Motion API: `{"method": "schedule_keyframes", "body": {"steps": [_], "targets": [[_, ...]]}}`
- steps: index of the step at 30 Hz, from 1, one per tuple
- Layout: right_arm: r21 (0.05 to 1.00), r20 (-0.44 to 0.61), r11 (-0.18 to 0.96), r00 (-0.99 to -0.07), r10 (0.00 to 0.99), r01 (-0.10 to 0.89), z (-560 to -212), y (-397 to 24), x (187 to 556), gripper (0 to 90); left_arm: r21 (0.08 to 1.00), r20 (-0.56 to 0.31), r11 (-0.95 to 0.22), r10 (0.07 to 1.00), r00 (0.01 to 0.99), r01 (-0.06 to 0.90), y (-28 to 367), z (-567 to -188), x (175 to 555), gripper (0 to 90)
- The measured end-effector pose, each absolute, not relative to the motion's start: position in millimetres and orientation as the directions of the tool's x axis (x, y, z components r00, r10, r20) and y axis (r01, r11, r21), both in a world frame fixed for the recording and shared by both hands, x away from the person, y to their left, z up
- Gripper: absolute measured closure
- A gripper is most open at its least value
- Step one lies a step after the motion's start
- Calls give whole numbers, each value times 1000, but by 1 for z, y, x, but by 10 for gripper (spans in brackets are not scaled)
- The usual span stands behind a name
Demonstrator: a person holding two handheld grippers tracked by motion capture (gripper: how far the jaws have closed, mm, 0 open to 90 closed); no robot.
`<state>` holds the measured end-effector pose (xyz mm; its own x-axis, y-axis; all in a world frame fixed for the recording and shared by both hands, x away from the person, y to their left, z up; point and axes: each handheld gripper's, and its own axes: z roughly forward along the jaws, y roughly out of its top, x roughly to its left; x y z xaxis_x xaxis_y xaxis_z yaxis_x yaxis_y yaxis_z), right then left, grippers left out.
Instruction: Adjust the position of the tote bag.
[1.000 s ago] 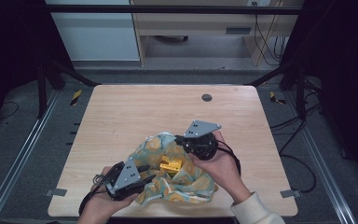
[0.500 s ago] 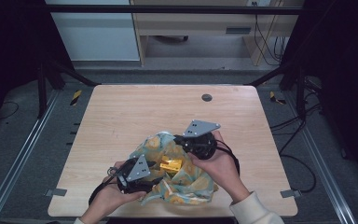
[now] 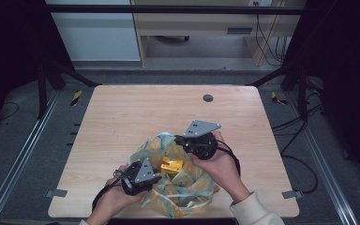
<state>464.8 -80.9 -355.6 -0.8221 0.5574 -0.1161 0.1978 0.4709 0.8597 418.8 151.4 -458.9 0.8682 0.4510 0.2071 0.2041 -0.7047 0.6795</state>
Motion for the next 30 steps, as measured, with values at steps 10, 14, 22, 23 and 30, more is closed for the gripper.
{"method": "schedule_keyframes", "body": {"steps": [10,14,22,23,30], "targets": [[858,-105,462,-803,587,225,-358,-86,480,898,758,236,-634,486,841,154,163,-432,403,871],[856,-92,453,-789,608,249,-361,-89,494,898,798,248,-592,492,835,111,165,-420,396,881],[827,-69,455,-743,666,331,-378,-100,528,900,798,270,-600,429,862,49,159,-416,384,888],[821,-68,458,-739,671,341,-381,-101,532,900,792,267,-609,417,869,49,157,-418,384,889],[792,-58,464,-709,703,396,-398,-106,554,900,736,259,-676,335,906,39,154,-431,382,899]]}}
